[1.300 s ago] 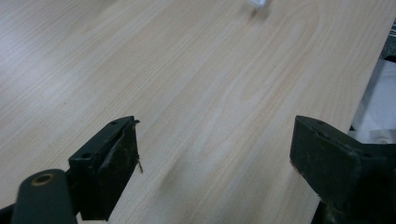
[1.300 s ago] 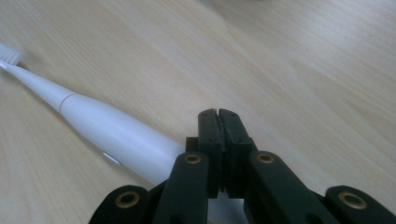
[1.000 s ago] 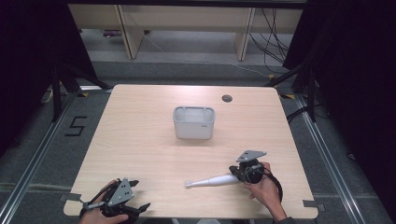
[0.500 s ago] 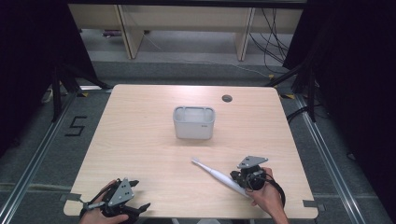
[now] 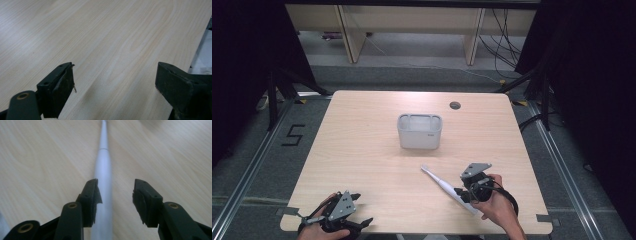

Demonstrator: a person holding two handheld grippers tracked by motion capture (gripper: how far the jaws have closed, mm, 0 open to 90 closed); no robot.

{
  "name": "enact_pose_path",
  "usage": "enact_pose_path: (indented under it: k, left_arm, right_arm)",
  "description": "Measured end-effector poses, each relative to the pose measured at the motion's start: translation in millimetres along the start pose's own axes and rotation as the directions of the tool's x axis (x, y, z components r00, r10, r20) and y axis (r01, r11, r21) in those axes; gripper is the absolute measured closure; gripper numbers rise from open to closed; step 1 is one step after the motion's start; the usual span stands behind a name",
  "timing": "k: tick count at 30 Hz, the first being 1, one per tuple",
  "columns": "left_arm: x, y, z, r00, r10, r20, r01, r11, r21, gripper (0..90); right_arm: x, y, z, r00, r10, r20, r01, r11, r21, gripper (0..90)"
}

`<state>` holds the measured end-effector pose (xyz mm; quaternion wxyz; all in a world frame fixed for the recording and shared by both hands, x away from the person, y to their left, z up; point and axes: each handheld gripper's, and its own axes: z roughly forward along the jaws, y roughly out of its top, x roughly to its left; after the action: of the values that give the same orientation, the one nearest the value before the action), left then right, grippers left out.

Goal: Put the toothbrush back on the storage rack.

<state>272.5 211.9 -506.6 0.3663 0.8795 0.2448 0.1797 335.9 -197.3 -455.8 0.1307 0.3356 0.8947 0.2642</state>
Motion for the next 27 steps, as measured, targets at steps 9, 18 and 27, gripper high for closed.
enact_pose_path:
  k: [9,18,27]
  left_arm:
    - [-0.9,-1.0,1.5,0.9999,-0.015,-0.003,0.015,0.9996,-0.022,14.8]
    - [0.4,-0.5,0.5,1.0000,-0.005,0.000,0.005,0.9999,-0.015,14.8]
    - [0.2,-0.3,0.6,1.0000,-0.008,0.002,0.008,0.9998,-0.018,14.7]
  right_arm:
    - [2.2,18.3,15.5,0.9974,-0.038,-0.061,0.045,0.993,0.113,50.5]
    - [-2.4,31.1,29.4,0.9941,-0.034,-0.103,0.058,0.970,0.235,52.5]
    - [-2.5,40.5,40.3,0.9925,-0.039,-0.116,0.075,0.944,0.321,56.5]
